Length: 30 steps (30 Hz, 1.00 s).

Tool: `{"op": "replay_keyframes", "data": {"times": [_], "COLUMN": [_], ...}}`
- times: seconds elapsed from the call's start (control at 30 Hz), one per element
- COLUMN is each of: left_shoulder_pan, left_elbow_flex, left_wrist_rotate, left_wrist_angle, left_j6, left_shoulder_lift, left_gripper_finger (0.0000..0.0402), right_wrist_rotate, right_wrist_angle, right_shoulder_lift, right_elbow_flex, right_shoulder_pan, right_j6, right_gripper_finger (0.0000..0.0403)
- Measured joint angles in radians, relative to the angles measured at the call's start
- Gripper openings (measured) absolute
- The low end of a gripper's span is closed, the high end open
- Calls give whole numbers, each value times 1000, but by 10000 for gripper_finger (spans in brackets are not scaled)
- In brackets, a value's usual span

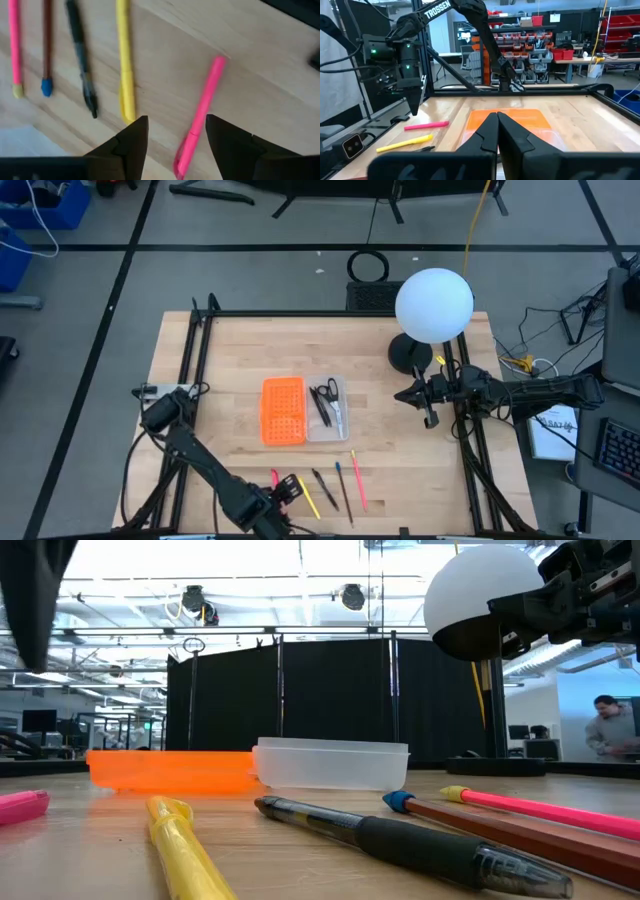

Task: Pick & place school supplies into a supply box
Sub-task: Put the pink pen into the transparent supply box

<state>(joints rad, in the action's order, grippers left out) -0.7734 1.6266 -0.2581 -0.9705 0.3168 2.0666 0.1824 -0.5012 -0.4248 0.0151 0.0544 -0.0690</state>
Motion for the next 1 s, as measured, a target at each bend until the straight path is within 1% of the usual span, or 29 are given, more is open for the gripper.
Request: {"op": "replay_keyframes", "data": {"times": [0.07,0.17,0.33,0.43,0.5,0.63,0.77,1.0], "left_shoulder_pan": [-1,7,35,47,49,48,49,49], "left_elbow_flex": [-12,-38,-89,-110,-128,-157,-181,-185], "left_wrist_rotate": [42,104,113,138,129,77,75,74], "left_wrist_angle": [2,4,52,71,69,70,90,106], "left_j6": [24,19,21,37,59,89,108,110], "left_shoulder_lift": [0,0,0,0,0,0,-1,-2], "left_gripper_finger": [208,209,209,209,209,209,209,209], "right_wrist_rotate": [-1,-2,-2,-2,-2,-2,-2,-3], "right_wrist_angle": [5,5,5,5,5,5,4,4], "right_shoulder_lift": [0,0,0,0,0,0,0,0], "right_elbow_flex": [0,0,0,0,0,0,0,0], "right_shoulder_pan": [0,0,0,0,0,0,0,0], "right_j6": [2,2,2,2,2,2,2,3], "right_gripper_finger": [0,0,0,0,0,0,0,0]}}
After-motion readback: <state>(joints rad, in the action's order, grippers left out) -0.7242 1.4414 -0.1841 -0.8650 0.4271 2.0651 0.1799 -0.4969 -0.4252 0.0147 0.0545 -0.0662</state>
